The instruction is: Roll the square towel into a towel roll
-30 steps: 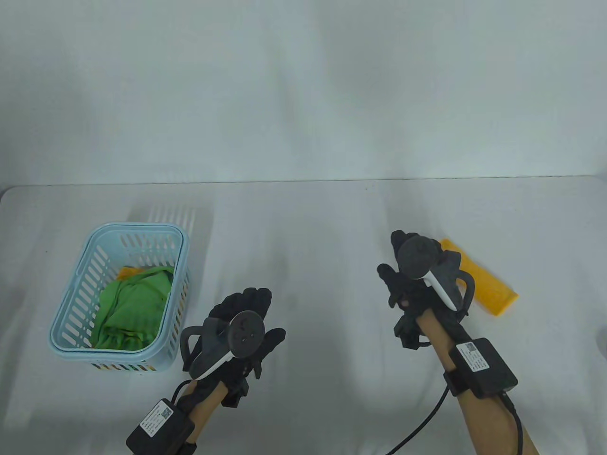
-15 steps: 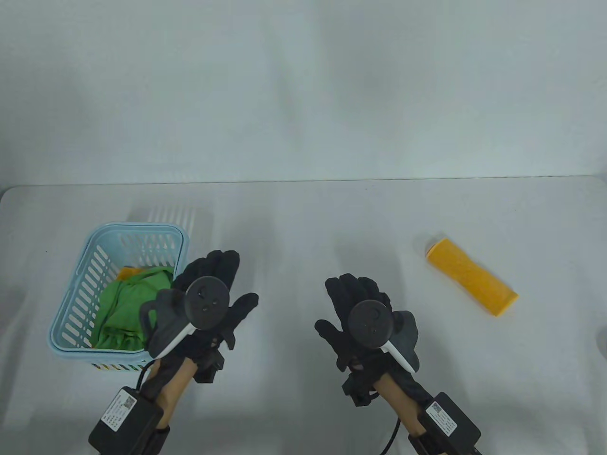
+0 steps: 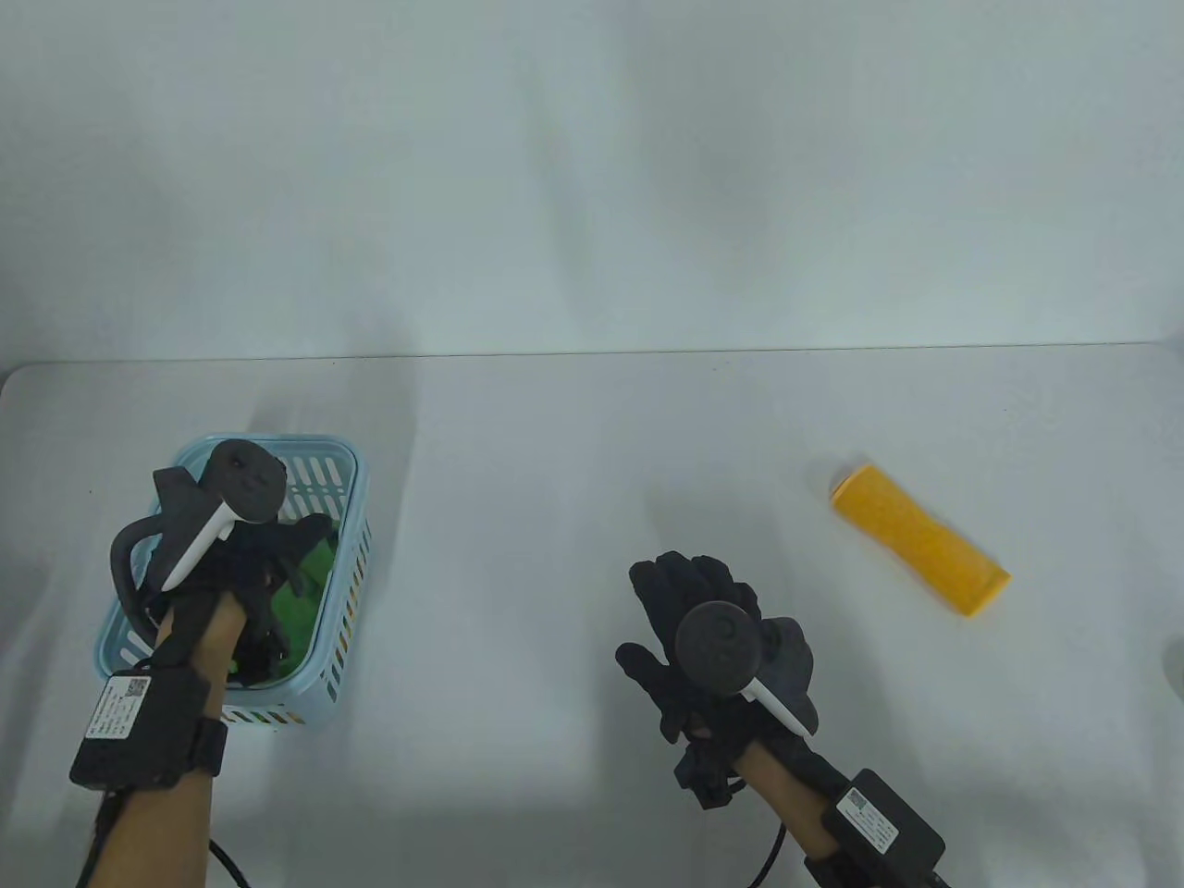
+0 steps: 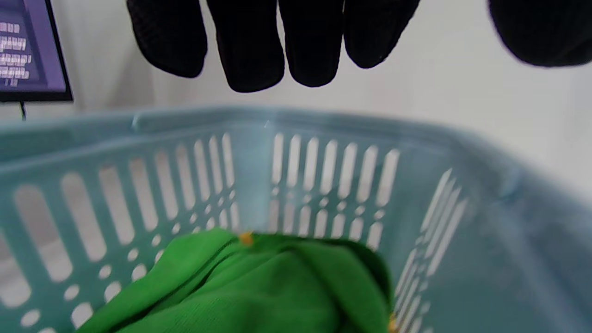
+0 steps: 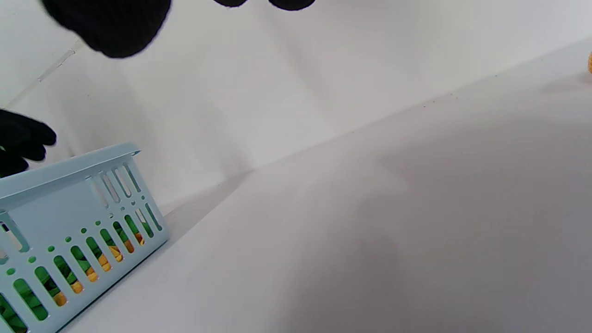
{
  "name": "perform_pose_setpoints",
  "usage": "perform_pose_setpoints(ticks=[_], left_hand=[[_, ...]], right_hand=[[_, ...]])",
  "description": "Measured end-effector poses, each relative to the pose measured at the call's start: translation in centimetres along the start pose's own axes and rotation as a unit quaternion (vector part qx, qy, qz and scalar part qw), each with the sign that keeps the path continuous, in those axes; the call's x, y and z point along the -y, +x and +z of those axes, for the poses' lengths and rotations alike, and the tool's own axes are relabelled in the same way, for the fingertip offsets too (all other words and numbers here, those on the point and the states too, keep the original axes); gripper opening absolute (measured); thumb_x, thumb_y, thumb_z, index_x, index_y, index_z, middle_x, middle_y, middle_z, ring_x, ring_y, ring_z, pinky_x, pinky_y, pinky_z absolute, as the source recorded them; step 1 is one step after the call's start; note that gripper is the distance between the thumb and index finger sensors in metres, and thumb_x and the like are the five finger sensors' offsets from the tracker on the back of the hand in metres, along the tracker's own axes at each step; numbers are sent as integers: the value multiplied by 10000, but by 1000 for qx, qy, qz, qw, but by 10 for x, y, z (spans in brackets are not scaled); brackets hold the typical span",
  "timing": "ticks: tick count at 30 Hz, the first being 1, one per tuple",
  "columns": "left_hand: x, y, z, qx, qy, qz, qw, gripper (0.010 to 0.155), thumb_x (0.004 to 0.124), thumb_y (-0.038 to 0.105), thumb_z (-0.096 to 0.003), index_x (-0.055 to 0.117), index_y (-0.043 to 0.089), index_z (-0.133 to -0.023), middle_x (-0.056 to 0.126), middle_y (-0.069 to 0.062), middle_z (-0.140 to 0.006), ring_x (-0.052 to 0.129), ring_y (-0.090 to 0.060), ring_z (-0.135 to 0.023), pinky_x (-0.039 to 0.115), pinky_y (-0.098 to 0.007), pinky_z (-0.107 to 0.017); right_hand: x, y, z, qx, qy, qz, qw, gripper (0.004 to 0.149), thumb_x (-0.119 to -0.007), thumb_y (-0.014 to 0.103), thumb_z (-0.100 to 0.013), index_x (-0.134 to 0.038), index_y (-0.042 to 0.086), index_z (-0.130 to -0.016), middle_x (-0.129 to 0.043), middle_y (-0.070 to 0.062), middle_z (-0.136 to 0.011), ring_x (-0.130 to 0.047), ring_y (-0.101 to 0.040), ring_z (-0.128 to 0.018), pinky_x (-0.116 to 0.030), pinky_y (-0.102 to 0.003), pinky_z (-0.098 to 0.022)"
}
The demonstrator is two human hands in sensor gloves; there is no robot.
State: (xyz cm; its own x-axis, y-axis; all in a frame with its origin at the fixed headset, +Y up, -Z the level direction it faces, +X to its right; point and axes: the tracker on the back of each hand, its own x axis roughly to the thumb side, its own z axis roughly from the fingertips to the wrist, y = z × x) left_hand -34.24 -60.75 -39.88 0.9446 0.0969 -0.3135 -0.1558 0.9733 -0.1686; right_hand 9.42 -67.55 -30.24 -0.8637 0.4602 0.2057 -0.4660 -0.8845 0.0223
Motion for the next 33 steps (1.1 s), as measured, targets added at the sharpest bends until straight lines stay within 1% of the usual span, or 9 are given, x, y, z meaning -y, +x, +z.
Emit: perform_pose_setpoints(ticks=[3, 5, 8, 12, 17, 21, 23, 27, 33], left_hand=[[17, -9, -23, -36, -49, 1, 998, 866, 736, 633, -322, 487, 310, -1085, 568, -12, -1149, 674, -369, -1049, 609, -597, -736], [30, -13, -34, -52, -70, -6, 996, 872, 746, 628, -318, 486, 305, -1085, 566, -14, -1149, 673, -371, -1049, 611, -597, -734], [49, -15, -45, -68, -100, -44, 992, 893, 763, 622, -303, 476, 301, -1085, 560, -17, -1149, 677, -377, -1045, 618, -594, -729], [71, -15, -53, -77, -118, -97, 985, 890, 785, 593, -301, 481, 289, -1081, 580, -26, -1138, 733, -357, -1010, 661, -563, -709], [88, -12, -57, -72, -133, -126, 980, 906, 802, 578, -295, 470, 277, -1083, 539, -42, -1149, 681, -371, -1020, 639, -564, -716], [94, -8, -58, -69, -135, -149, 977, 892, 811, 554, -299, 472, 264, -1072, 538, -37, -1135, 665, -378, -1014, 634, -562, -715], [94, -6, -58, -66, -119, -166, 977, 824, 822, 531, -305, 531, 267, -1029, 581, -19, -1099, 702, -364, -992, 645, -553, -711], [91, -3, -59, -66, -95, -180, 977, 628, 829, 462, -344, 628, 309, -919, 663, 29, -1030, 759, -325, -960, 656, -542, -711], [83, -7, -57, -72, -68, -149, 984, 559, 838, 425, -361, 656, 332, -881, 698, 48, -1000, 824, -293, -932, 693, -521, -701]], right_hand=[[0, -2, 0, -4, 3, -5, 1000, 782, -711, 591, -335, -345, 397, -998, -347, 69, -1126, -320, -334, -1087, -327, -654, -747], [0, -3, 1, -6, 5, -5, 1000, 779, -711, 590, -336, -346, 397, -997, -348, 70, -1126, -323, -334, -1086, -328, -653, -747], [-1, -5, 0, -8, 8, -7, 1000, 777, -711, 587, -338, -348, 396, -997, -348, 66, -1125, -324, -334, -1085, -330, -652, -747], [-1, -4, 0, -8, 12, -7, 1000, 775, -711, 584, -339, -350, 393, -998, -349, 66, -1124, -330, -333, -1084, -331, -651, -746], [-2, -4, 0, -9, 15, -9, 1000, 772, -711, 581, -340, -353, 392, -997, -350, 65, -1124, -334, -333, -1083, -333, -651, -746], [-3, -4, 0, -10, 15, -9, 1000, 769, -711, 579, -341, -356, 391, -997, -351, 64, -1123, -336, -334, -1083, -337, -650, -746], [-2, -5, 0, -11, 17, -10, 1000, 768, -711, 577, -342, -357, 390, -997, -351, 63, -1123, -339, -333, -1082, -336, -650, -746], [-3, -6, -1, -16, 19, -12, 1000, 763, -709, 576, -343, -361, 390, -997, -354, 61, -1123, -342, -334, -1081, -342, -647, -746], [-2, -8, -3, -23, 19, -21, 999, 757, -706, 573, -346, -367, 387, -997, -357, 59, -1123, -349, -334, -1080, -344, -648, -745]])
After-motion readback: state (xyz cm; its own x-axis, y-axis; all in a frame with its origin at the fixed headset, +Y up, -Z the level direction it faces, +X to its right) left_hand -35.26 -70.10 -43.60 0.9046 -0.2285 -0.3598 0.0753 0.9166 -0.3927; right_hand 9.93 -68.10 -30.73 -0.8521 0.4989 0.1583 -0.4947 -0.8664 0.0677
